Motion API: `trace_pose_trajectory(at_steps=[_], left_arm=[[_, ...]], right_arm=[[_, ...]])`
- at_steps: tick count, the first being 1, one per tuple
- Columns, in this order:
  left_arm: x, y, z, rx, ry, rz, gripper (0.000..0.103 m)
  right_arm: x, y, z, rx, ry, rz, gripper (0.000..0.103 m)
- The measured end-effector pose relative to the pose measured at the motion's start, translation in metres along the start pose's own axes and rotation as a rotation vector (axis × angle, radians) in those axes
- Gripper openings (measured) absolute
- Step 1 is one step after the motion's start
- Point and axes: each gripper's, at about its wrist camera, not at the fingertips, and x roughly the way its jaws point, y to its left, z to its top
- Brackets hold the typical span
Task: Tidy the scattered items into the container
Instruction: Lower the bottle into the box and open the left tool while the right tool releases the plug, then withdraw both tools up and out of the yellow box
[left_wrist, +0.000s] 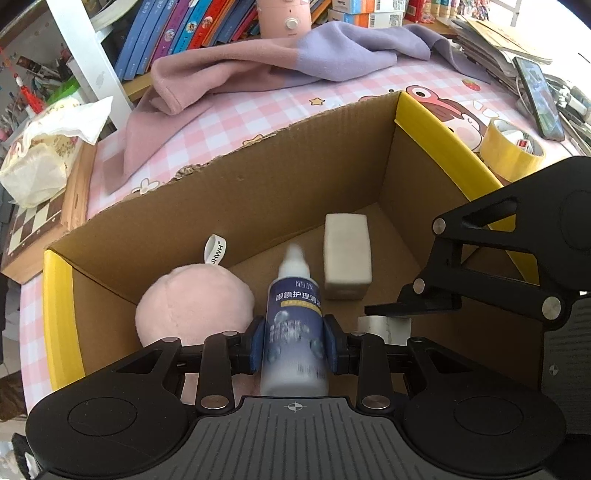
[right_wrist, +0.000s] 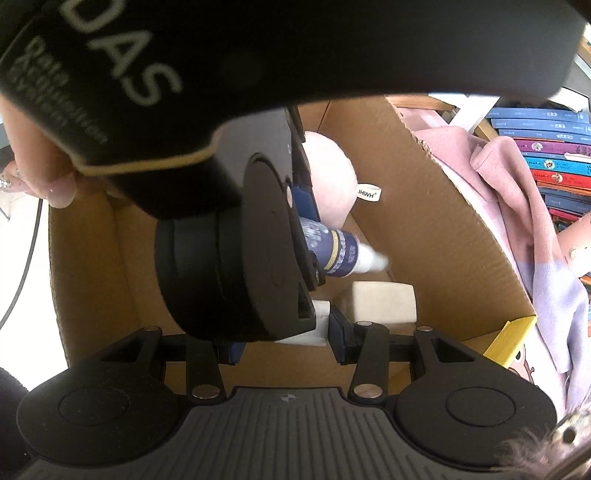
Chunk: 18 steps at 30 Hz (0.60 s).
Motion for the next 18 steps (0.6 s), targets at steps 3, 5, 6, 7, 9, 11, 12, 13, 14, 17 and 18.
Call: trace_pose_trajectory(at_steps=[3,5,6,7,9,11,12,13,14,17,18], left_arm=[[0.0,-0.002,0.0,0.009,-0.001,0.004,0.031],[-0.002,-0.004,0.0,0.01,-0.014,0.007,0.032],[-0.004,-0.004,0.0,0.007,-0.026,0.011,0.034],[-0.005,-0.003,0.0,-0.001,-0.033,0.013,0.035],[-0.007,-0.001,0.0,-0.023,-0.045,0.011,0.036],[-0.012,0.0,-0.001,-0.034,-0.07,0.024,0.044],[-0.015,0.0,-0.002,-0.035,-0.085,0.023,0.047],[-0.021,0.001,-0.004,-0.038,-0.1,0.026,0.049],[-0.026,0.002,-0.005,-0.039,-0.116,0.033,0.049],[-0.05,0.003,-0.01,-0.038,-0.185,0.066,0.052],[-0.059,0.003,-0.013,-0.04,-0.21,0.079,0.054]], right_arm=[[0.0,0.001,0.0,0.007,0.003,-0.003,0.042],[0.0,0.001,0.001,0.013,0.006,0.002,0.043],[0.001,0.002,0.001,0.014,0.007,0.002,0.043],[0.0,0.002,0.001,0.016,0.007,0.002,0.043],[-0.001,0.001,0.001,0.032,0.003,0.005,0.046],[-0.004,0.0,0.002,0.049,-0.013,0.001,0.057],[-0.006,0.0,0.002,0.061,-0.023,0.001,0.061],[-0.008,0.0,0.002,0.075,-0.034,0.001,0.061],[-0.012,-0.001,0.002,0.086,-0.046,0.001,0.062],[-0.028,-0.001,0.002,0.115,-0.093,-0.019,0.064],[-0.034,-0.001,0.001,0.13,-0.109,-0.026,0.065]])
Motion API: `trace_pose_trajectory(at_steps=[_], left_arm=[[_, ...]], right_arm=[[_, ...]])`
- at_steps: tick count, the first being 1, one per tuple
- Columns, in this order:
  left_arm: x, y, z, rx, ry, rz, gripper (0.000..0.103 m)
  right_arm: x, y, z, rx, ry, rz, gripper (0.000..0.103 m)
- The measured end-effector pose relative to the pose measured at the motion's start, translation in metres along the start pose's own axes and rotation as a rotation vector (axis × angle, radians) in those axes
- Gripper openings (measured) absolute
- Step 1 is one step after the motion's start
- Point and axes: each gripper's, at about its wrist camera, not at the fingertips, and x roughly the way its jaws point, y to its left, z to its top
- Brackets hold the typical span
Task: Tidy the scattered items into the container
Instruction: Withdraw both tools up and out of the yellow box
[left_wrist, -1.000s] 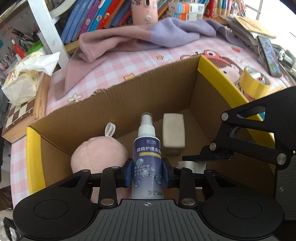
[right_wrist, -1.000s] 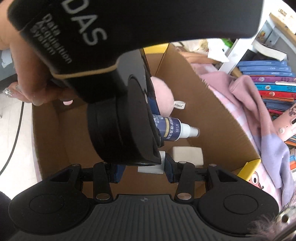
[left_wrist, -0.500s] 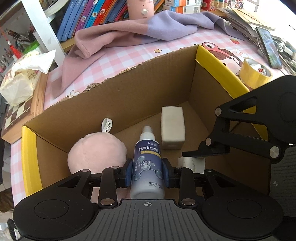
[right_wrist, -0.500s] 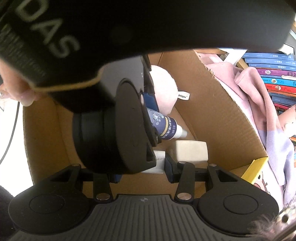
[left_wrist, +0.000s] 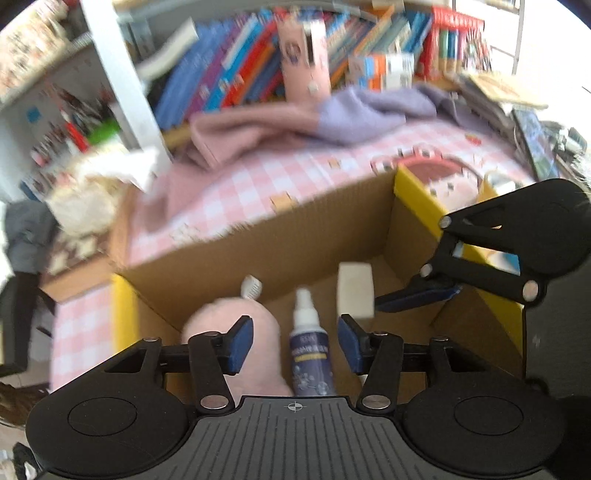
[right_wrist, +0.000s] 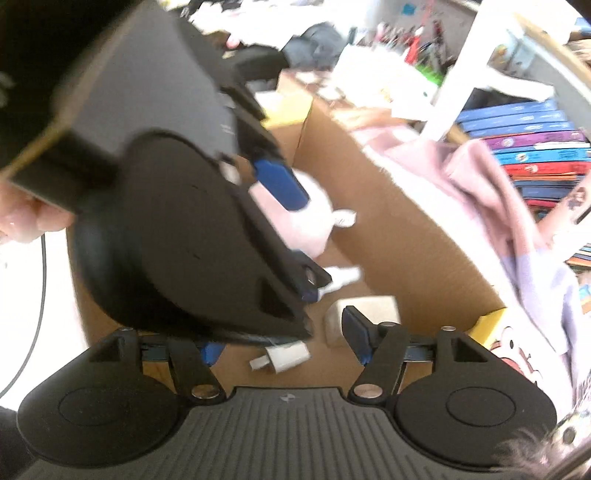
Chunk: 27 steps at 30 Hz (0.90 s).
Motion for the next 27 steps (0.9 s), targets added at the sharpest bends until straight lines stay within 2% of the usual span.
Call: trace_pose_trajectory(at_steps=[9,14,22,27], left_arm=[[-0.089,0.008,-0.012,-0.077,-0.226,0.089,0.062],[-0.129,-0.001,-0.027,-0.11,-0.312,0.111,0.064],[-0.174,-0.031,-0.072,-0.114,-0.38,0.131,0.067],[-0.193,-0.047,-0.107,-0.169,-0.385,0.149,0.069]], right_arm=[[-0.072,0.0,-0.011,0.088,-0.162,-0.068,0.067],[-0.11,0.008,-0.017,0.151,-0.252,-0.113,0.067],[-0.157,0.043,-0.047,0.2,-0.341,-0.191,0.067],[-0.175,0.07,-0.074,0.245,-0.361,-0.233,0.066]])
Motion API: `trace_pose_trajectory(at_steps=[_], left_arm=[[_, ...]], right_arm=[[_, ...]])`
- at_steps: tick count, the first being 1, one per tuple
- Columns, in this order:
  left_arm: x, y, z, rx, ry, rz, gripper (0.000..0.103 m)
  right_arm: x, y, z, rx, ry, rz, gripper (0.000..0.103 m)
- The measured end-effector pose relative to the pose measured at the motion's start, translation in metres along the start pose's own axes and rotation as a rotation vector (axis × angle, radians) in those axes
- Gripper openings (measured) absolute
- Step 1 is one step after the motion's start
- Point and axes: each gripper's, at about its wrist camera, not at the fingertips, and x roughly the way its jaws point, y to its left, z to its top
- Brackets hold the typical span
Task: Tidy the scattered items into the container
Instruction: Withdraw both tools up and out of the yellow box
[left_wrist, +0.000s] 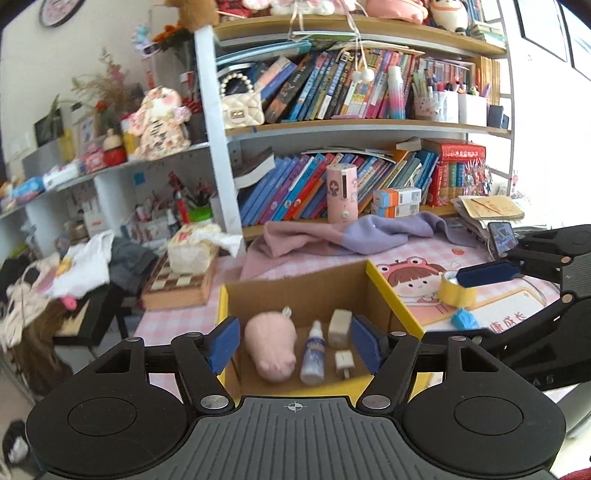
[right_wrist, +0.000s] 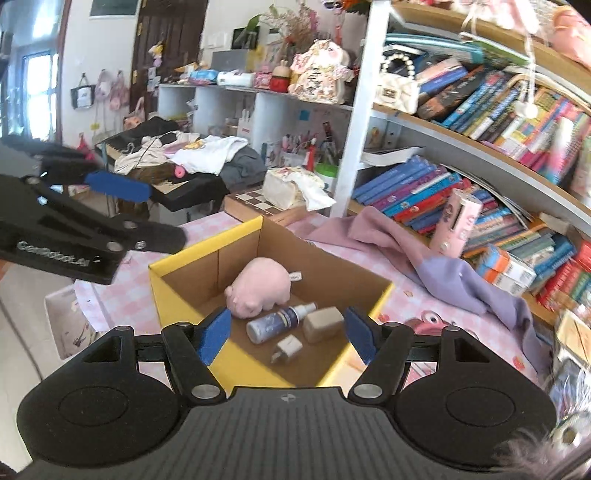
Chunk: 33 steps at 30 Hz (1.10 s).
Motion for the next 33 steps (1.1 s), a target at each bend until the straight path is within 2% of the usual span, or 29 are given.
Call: trace_pose_trajectory(at_steps=[6,12,20,28,33], left_arm=[[-0.029,-0.011,-0.031,-0.047,-0.005,0.068,0.072],[-0.048,-0.019,-0.058,-0.122,0.017,0.069,0.073],[-0.064,-0.03,-0.087,-0.154,0.058,0.079,0.074],[-0.068,-0.042,-0.11,-0.132,0.128,0.101,0.092],[-0.065,-0.051,-0.122,-0.107,0.175,0.083,0.094]], right_arm=[[-0.028,0.015,-0.025,0.061,-0.031,-0.07,0.066],[-0.047,0.026,-0.051,0.115,-0.021,-0.118,0.066],[-0.063,0.038,-0.083,0.163,0.004,-0.17,0.067],[-0.065,0.058,-0.11,0.164,0.057,-0.183,0.078],[-0.063,0.064,-0.12,0.177,0.11,-0.18,0.084]])
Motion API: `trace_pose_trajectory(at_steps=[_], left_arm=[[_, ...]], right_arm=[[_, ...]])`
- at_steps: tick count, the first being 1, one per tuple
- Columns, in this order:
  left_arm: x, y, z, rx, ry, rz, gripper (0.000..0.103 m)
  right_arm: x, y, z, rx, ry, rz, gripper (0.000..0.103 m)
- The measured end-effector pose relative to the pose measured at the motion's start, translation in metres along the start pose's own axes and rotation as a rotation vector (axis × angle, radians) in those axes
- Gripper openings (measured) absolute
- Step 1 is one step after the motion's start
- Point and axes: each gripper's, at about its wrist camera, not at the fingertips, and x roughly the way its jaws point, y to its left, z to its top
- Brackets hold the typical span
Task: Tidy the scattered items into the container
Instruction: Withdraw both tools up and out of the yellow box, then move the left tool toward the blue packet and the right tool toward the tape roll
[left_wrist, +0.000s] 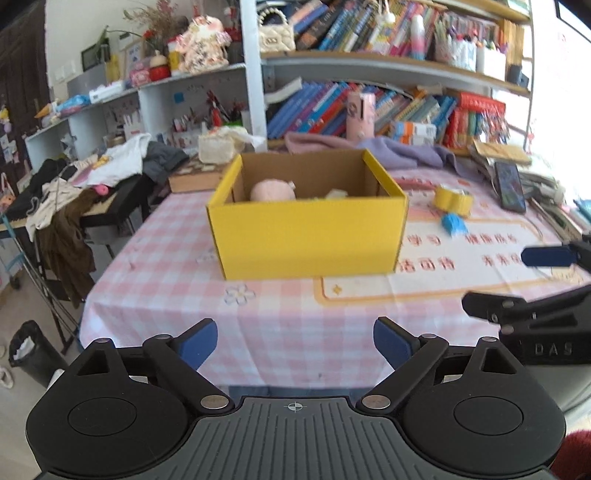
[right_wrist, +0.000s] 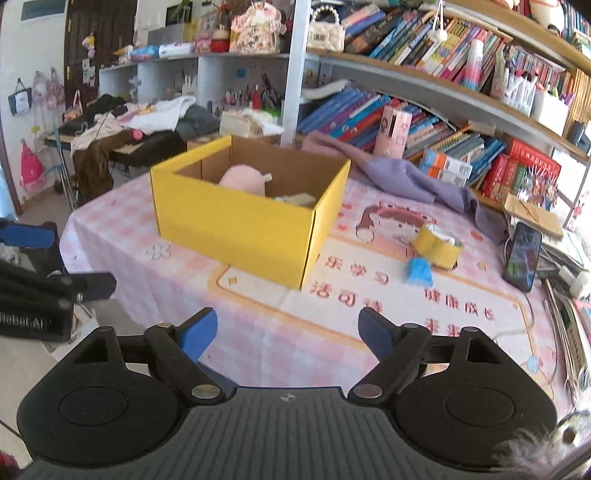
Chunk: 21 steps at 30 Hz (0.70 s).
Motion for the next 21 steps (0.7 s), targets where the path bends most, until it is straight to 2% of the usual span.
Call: trace_pose_trajectory(at_steps=[13,21], left_arm=[[0.016,-0.018,-0.008,0.029,0.073,-0.085,0.094],[0.019,-0.027,-0.008,0.047,0.088,-0.119,0.094]], right_arm=[[-0.002,-0.011,-0.013,0.04,0.063,-0.046,0.088],[-0.001,-0.018,-0.017,0.06,0.086,-0.064,0.089]])
